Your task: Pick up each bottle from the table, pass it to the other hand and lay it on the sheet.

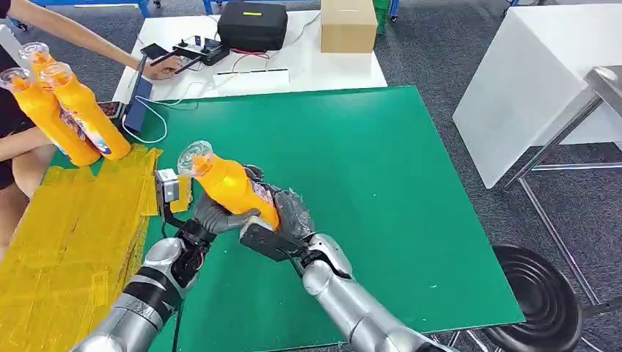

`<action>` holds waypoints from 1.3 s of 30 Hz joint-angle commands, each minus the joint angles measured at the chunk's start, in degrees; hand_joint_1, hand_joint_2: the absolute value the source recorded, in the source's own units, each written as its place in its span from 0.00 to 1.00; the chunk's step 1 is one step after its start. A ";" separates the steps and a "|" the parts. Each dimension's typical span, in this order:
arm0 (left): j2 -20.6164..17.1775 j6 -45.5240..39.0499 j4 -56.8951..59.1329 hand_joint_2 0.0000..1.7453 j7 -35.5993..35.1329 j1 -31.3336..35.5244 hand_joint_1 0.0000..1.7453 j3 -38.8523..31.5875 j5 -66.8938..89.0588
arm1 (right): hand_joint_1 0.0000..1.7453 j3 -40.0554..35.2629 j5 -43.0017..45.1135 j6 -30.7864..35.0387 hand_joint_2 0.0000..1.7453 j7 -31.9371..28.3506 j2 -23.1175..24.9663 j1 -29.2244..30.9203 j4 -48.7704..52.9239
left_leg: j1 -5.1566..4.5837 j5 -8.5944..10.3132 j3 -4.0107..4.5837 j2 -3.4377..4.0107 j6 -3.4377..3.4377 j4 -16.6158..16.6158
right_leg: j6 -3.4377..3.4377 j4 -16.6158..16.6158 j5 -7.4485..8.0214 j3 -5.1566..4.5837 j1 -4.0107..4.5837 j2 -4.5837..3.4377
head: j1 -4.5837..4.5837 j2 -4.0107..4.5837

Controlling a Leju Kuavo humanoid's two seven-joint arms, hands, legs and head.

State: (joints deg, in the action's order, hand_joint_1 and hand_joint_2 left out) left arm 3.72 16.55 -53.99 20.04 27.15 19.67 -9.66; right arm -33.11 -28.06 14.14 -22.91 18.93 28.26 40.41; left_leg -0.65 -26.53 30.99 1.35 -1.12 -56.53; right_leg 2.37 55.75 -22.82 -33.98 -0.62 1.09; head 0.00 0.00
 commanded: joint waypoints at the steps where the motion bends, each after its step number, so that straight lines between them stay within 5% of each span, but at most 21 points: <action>1: 2.52 -1.90 1.86 1.00 -0.38 3.84 1.00 -0.36 -0.70 | 1.00 -6.35 -0.79 -0.17 1.00 -0.56 0.66 -0.03 -4.07 | 0.22 -0.11 -0.11 -0.29 0.14 -0.12 | -0.09 -0.02 -0.11 0.24 0.19 0.07 | -0.02 0.00; 6: 3.78 -8.46 -2.55 1.00 0.64 1.65 1.00 -4.47 -1.89 | 1.00 -5.52 -0.22 1.74 1.00 -0.79 0.26 -1.04 -2.76 | 0.16 -0.08 -0.06 -0.23 0.10 -0.08 | -0.06 -0.02 -0.08 0.16 0.14 0.06 | 0.00 0.00; 7: 3.80 -12.24 -4.08 1.00 1.26 1.07 1.00 -5.46 -0.48 | 0.90 -4.78 0.30 2.63 1.00 -1.28 -0.04 -1.71 -1.35 | 0.19 -0.11 -0.10 -0.27 0.12 -0.10 | -0.07 -0.02 -0.11 0.22 0.17 0.06 | -0.02 0.00; 9: 3.48 -12.42 -5.56 1.00 0.83 0.60 1.00 -5.76 -0.40 | 0.90 -4.81 0.36 2.23 1.00 -1.15 -0.52 -2.17 -0.04 | 0.10 -0.03 0.01 -0.16 0.06 -0.04 | -0.04 -0.03 -0.03 0.06 0.09 0.05 | 0.00 0.00; 11: 3.38 -14.45 -7.31 1.00 0.31 -0.43 1.00 -8.25 -0.99 | 0.00 -3.45 0.75 4.20 1.00 -1.36 -1.59 -3.98 4.38 | 0.22 -0.11 -0.07 -0.28 0.14 -0.12 | -0.09 -0.01 -0.11 0.20 0.19 0.07 | 0.00 0.00; 16: 2.70 -17.36 -8.89 1.00 1.22 -1.27 1.00 -9.73 0.60 | 0.00 -2.46 1.38 3.89 1.00 -1.43 -2.98 -5.57 8.82 | 0.18 -0.06 -0.04 -0.28 0.12 -0.07 | -0.08 -0.03 -0.07 0.16 0.16 0.08 | -0.02 -0.02; 19: 3.94 -46.34 -18.31 1.00 10.04 -4.66 1.00 -13.20 21.25 | 0.00 -0.26 2.00 3.75 1.00 -0.89 -5.29 -9.48 18.08 | 0.25 -0.14 -0.16 -0.20 0.16 -0.10 | -0.11 -0.05 -0.09 0.26 0.22 -0.07 | 0.00 0.00; 25: 1.09 -56.55 -25.94 1.00 4.96 -8.79 1.00 -18.77 43.88 | 0.00 6.79 7.84 -0.93 1.00 -1.45 -10.30 -17.51 36.42 | 0.26 -0.19 -0.04 -0.35 0.11 -0.15 | -0.06 0.00 -0.18 0.18 0.23 0.11 | -0.02 0.00; 29: 0.77 -56.55 -25.68 1.00 4.48 -8.91 1.00 -19.48 45.70 | 0.00 7.37 8.41 -1.55 1.00 -1.66 -10.83 -17.99 37.67 | 0.28 -0.22 -0.07 -0.37 0.13 -0.18 | -0.06 0.01 -0.21 0.23 0.25 0.11 | -0.02 0.00; 33: 1.00 -56.55 -22.68 1.00 -0.04 -8.96 1.00 -27.73 74.21 | 0.00 11.15 11.37 -2.50 1.00 -2.80 -11.48 -19.74 42.17 | 0.13 -0.09 0.00 -0.29 0.11 -0.05 | -0.09 -0.06 -0.07 0.13 0.10 0.00 | -0.02 0.00; 39: -2.02 -56.55 -20.37 1.00 -1.69 -12.68 1.00 -28.02 81.78 | 0.00 14.99 17.11 -3.55 1.00 -1.96 -12.30 -20.72 43.74 | 0.09 -0.07 -0.10 -0.25 0.10 0.07 | -0.08 -0.13 -0.07 0.17 0.06 -0.01 | -0.02 0.00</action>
State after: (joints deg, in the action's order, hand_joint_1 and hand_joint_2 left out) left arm 4.68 -40.09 -77.48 20.68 16.69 -4.72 65.42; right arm -23.56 -15.23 11.37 -25.57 9.31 8.27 80.55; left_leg -0.64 -26.54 31.11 1.14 -1.13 -56.52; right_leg 2.35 55.71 -22.85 -34.03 -0.62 1.19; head -0.02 0.00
